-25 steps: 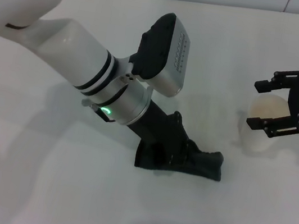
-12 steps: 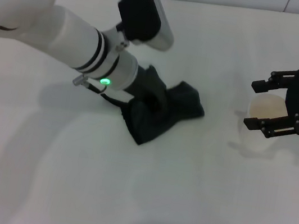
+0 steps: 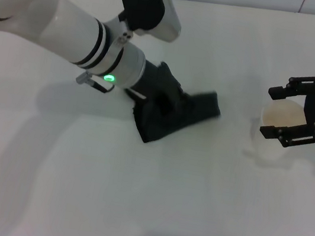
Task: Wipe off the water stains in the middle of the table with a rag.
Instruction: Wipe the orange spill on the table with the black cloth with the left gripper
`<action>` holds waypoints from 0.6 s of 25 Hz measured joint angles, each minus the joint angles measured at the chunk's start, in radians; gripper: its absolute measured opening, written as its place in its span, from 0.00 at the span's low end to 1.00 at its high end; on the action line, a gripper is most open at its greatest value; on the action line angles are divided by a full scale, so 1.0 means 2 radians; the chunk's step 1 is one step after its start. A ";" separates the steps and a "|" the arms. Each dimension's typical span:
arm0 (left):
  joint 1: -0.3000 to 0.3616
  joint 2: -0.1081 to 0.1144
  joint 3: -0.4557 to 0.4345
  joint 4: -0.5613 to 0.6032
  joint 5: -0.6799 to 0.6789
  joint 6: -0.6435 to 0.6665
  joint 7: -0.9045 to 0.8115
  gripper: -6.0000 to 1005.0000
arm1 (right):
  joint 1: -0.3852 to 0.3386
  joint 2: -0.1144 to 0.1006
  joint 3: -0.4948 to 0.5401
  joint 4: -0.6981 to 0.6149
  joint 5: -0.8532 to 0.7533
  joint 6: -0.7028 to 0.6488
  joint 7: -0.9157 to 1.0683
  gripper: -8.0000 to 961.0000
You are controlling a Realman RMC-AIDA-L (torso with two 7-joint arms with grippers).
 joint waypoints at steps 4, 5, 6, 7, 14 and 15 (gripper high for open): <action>0.021 0.001 -0.002 0.032 -0.004 0.064 0.033 0.15 | -0.003 0.000 0.002 0.000 0.003 -0.003 0.000 0.80; 0.029 0.001 -0.004 0.042 -0.006 0.080 0.043 0.15 | -0.004 0.000 0.003 -0.001 0.004 -0.005 0.000 0.80; 0.039 0.002 -0.009 0.054 -0.005 0.098 0.053 0.15 | -0.007 -0.001 0.004 -0.002 0.005 -0.007 0.001 0.80; 0.048 0.002 -0.017 0.065 -0.005 0.111 0.060 0.15 | -0.008 -0.001 0.005 -0.003 0.006 -0.008 0.001 0.80; 0.119 0.015 -0.112 0.148 0.023 0.221 0.069 0.16 | -0.011 -0.001 0.005 -0.012 0.009 -0.014 0.009 0.80; 0.125 0.016 -0.124 0.156 0.027 0.231 0.068 0.16 | -0.012 -0.001 0.005 -0.012 0.010 -0.015 0.010 0.80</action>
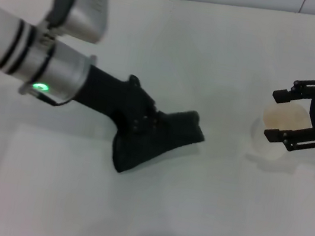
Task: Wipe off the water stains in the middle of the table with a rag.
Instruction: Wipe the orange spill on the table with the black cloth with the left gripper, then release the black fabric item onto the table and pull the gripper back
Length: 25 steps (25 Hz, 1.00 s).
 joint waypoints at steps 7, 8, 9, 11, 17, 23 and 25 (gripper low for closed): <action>0.053 0.000 -0.033 0.076 0.047 0.039 -0.013 0.16 | -0.001 0.001 0.000 0.002 0.001 -0.001 0.003 0.80; 0.057 0.000 -0.033 0.081 0.051 0.044 -0.015 0.16 | -0.001 0.001 0.000 0.002 0.001 -0.001 0.004 0.80; 0.062 -0.001 -0.034 0.089 0.060 0.049 -0.018 0.16 | -0.001 0.001 0.000 0.002 0.001 -0.001 0.004 0.80; 0.067 -0.003 -0.035 0.097 0.073 0.051 -0.029 0.16 | -0.001 0.001 0.000 0.002 0.002 -0.001 0.007 0.80; 0.068 -0.004 -0.082 0.103 0.090 0.064 -0.052 0.16 | -0.005 0.002 -0.003 0.002 0.009 0.000 0.011 0.80; 0.071 -0.004 -0.128 0.108 0.074 0.078 -0.039 0.17 | -0.013 0.002 -0.002 0.000 0.025 0.000 0.010 0.80; 0.075 -0.004 -0.130 0.107 0.069 0.087 -0.025 0.17 | -0.014 0.001 -0.001 0.000 0.027 0.000 0.010 0.80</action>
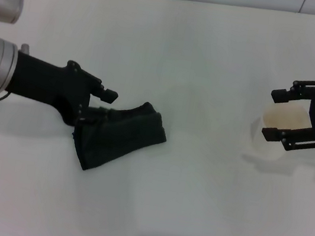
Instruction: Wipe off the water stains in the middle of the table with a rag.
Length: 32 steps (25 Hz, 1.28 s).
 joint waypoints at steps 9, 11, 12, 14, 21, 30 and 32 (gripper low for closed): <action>0.024 0.002 -0.007 0.002 -0.025 0.027 0.050 0.57 | 0.002 -0.003 0.001 0.004 0.001 -0.002 0.002 0.80; 0.030 0.006 -0.026 0.002 -0.038 0.054 0.065 0.66 | 0.004 -0.005 0.001 0.005 0.000 -0.006 0.005 0.80; 0.032 0.008 -0.040 0.002 -0.042 0.069 0.073 0.70 | 0.005 -0.005 0.001 0.005 0.000 -0.008 0.007 0.80; 0.036 0.010 -0.077 0.002 -0.046 0.102 0.091 0.78 | 0.006 -0.007 0.001 0.005 0.000 -0.010 0.010 0.80; 0.071 0.028 -0.144 -0.002 -0.082 0.170 0.135 0.88 | 0.005 -0.006 0.006 0.005 0.001 -0.011 0.013 0.80; 0.117 0.042 -0.146 -0.007 -0.129 0.180 0.165 0.88 | 0.001 -0.003 0.015 0.005 0.015 -0.008 0.011 0.80; 0.122 0.046 -0.146 -0.014 -0.139 0.180 0.170 0.88 | 0.001 -0.003 0.014 0.005 0.015 -0.008 0.011 0.80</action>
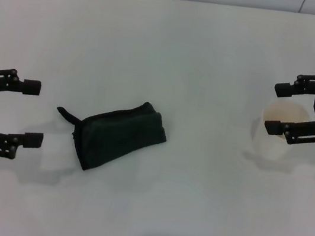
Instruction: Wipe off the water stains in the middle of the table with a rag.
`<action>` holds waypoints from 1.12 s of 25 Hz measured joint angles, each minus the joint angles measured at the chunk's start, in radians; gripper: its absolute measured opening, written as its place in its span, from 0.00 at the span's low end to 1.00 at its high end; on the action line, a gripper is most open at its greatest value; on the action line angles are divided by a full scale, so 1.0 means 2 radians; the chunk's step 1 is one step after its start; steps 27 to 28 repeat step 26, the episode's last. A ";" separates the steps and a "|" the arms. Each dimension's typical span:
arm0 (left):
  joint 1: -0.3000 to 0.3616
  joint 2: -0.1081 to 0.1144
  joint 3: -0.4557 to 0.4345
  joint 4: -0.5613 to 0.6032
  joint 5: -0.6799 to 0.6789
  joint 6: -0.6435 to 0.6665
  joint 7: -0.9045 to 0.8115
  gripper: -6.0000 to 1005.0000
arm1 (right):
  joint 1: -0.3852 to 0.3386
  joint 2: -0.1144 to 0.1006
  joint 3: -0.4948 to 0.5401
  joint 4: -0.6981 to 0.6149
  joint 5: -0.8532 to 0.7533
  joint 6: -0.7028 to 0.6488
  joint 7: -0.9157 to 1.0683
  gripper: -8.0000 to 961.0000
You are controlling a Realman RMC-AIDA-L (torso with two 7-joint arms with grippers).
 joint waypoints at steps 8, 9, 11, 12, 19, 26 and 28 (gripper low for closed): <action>0.000 0.008 0.000 -0.021 -0.011 0.001 0.016 0.88 | 0.001 0.001 -0.005 0.002 -0.001 -0.005 0.002 0.80; 0.000 0.008 0.000 -0.021 -0.010 0.001 0.017 0.88 | 0.002 0.001 -0.005 0.004 -0.001 -0.005 0.002 0.80; 0.000 0.008 0.001 -0.021 -0.008 0.000 0.017 0.88 | 0.005 0.001 -0.005 0.007 -0.001 -0.005 0.002 0.80; -0.001 0.008 0.001 -0.021 -0.007 0.000 0.017 0.88 | 0.006 0.001 -0.005 0.008 -0.001 -0.005 0.003 0.80; -0.004 0.007 0.004 -0.021 -0.005 -0.002 0.017 0.88 | 0.011 0.002 -0.005 0.018 -0.005 -0.003 0.004 0.80; -0.004 0.007 0.004 -0.021 -0.001 -0.004 0.017 0.88 | 0.012 0.002 -0.005 0.019 -0.004 0.002 0.004 0.80; -0.004 0.007 0.004 -0.021 -0.001 -0.004 0.017 0.88 | 0.012 0.002 -0.005 0.019 -0.004 0.002 0.004 0.80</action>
